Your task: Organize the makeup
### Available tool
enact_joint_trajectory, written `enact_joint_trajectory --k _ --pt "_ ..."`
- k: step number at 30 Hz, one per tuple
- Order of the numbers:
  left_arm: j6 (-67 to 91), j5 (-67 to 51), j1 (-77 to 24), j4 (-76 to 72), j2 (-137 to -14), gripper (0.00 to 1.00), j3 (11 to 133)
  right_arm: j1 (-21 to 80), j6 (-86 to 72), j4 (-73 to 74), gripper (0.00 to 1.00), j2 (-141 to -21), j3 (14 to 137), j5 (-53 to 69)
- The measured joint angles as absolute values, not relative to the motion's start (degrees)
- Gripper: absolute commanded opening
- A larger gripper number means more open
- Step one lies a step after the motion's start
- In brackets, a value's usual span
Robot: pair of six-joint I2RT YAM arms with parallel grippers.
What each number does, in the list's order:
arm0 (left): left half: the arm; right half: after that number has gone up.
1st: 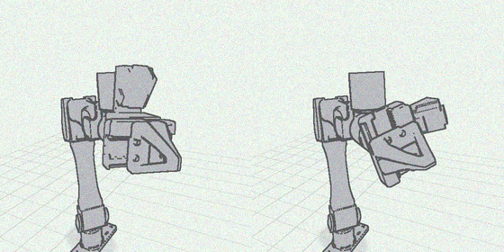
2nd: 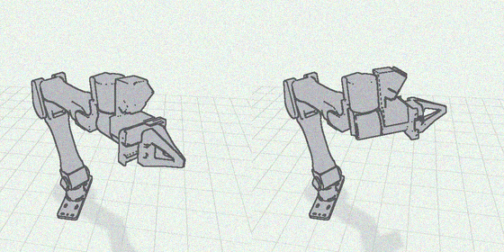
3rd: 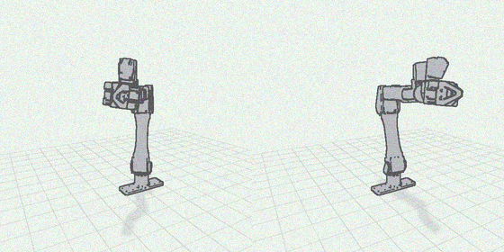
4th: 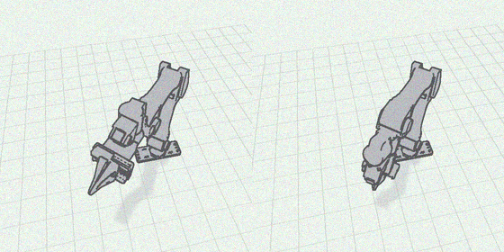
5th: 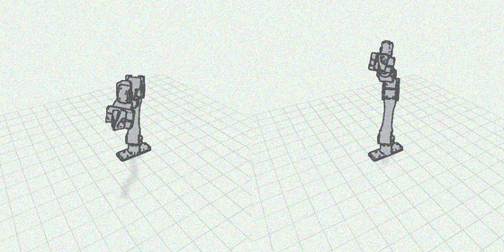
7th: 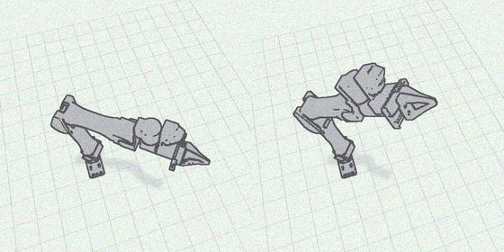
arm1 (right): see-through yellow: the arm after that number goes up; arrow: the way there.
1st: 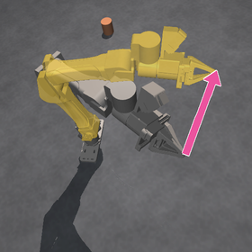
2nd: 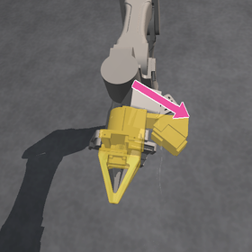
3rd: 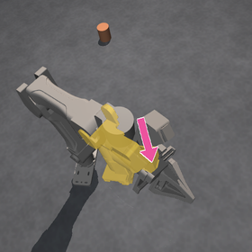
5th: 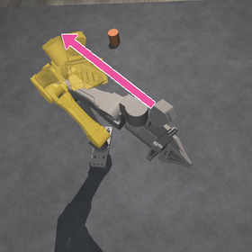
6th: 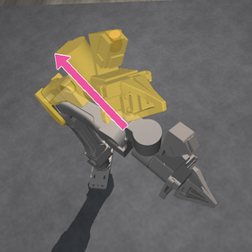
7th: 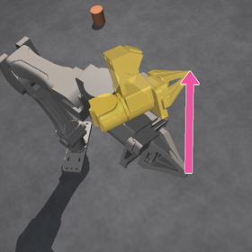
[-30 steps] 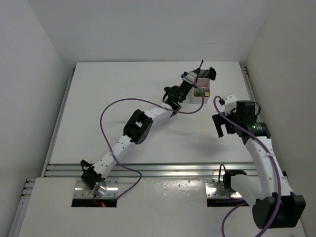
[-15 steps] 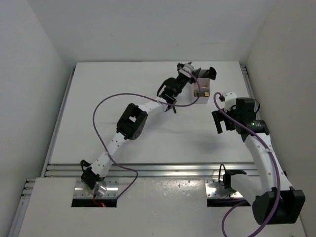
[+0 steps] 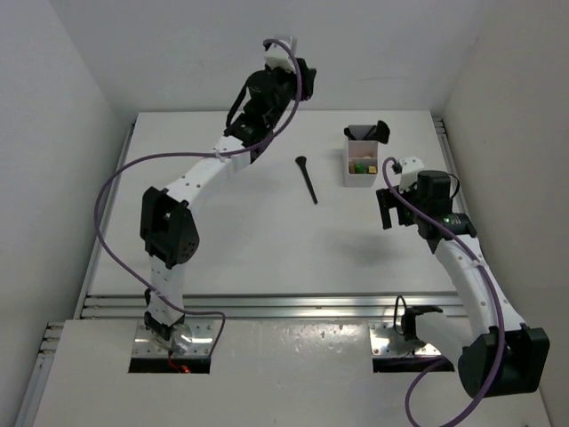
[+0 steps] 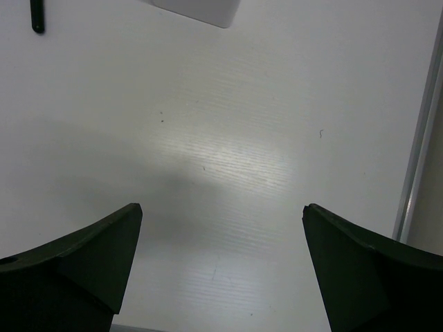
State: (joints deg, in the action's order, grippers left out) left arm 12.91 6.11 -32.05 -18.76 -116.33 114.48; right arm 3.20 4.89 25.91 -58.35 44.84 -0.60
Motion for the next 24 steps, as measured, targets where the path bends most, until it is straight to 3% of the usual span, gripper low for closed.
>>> enact_joint_trajectory --k 6,12,24 --pt "24.4 4.6 -31.1 5.5 -120.7 0.67 111.4 5.8 4.7 26.4 1.0 -59.8 44.8 -2.5" --pt "29.0 3.9 -31.6 23.4 -132.7 0.98 111.7 6.2 4.9 27.9 1.0 -59.8 44.9 -3.1" --pt "31.4 5.5 -33.9 27.7 -137.9 0.98 119.2 6.2 6.6 30.4 1.0 -59.5 44.9 -4.5"
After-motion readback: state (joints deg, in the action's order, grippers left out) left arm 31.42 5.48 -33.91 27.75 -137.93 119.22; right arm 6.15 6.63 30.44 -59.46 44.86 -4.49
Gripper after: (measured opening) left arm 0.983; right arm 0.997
